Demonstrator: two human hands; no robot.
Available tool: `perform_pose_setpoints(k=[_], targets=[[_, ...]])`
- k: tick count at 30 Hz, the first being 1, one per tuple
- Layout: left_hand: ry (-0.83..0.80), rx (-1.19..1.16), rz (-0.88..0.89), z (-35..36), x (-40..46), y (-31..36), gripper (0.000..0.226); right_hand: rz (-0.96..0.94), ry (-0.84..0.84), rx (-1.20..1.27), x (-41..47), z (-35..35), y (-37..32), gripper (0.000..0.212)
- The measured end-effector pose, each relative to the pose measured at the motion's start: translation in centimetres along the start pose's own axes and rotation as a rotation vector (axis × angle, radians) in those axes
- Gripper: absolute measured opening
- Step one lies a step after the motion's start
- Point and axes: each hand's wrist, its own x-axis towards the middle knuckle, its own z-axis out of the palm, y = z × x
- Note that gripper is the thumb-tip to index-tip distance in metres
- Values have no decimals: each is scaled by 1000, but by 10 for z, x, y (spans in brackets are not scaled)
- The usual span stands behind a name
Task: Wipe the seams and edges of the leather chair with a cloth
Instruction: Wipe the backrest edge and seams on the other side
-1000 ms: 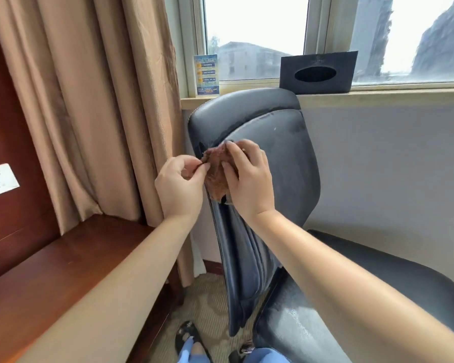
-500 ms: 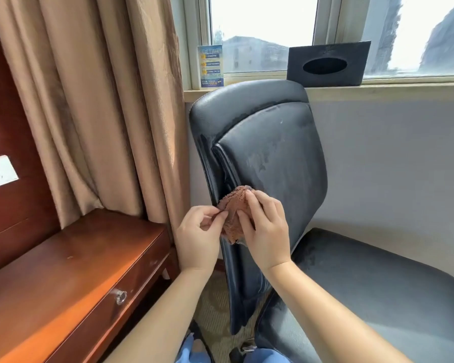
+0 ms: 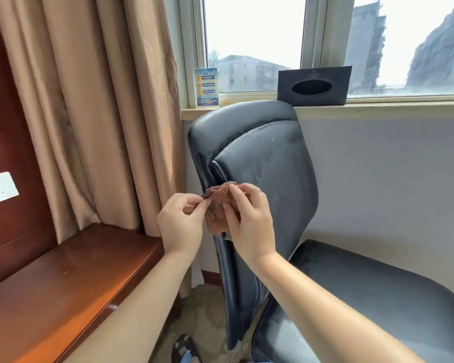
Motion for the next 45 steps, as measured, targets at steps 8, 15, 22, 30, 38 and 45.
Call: perform_pose_setpoints(k=[8, 15, 22, 30, 38, 45], targets=[[236, -34, 138, 12, 36, 21, 17, -50, -56, -26, 59, 9, -11, 33], [239, 18, 107, 34, -14, -10, 25, -137, -10, -142, 21, 13, 10, 35], [159, 51, 26, 36, -60, -41, 22, -156, -8, -146, -40, 10, 34, 35], [3, 93, -173, 30, -100, -61, 27, -151, -64, -229, -99, 5, 50, 37], [-82, -4, -377, 23, -102, -56, 34, 25, -110, -186, -110, 2, 37, 46], [48, -98, -302, 25, -57, -7, 31, 39, -60, -66, -49, -15, 8, 34]])
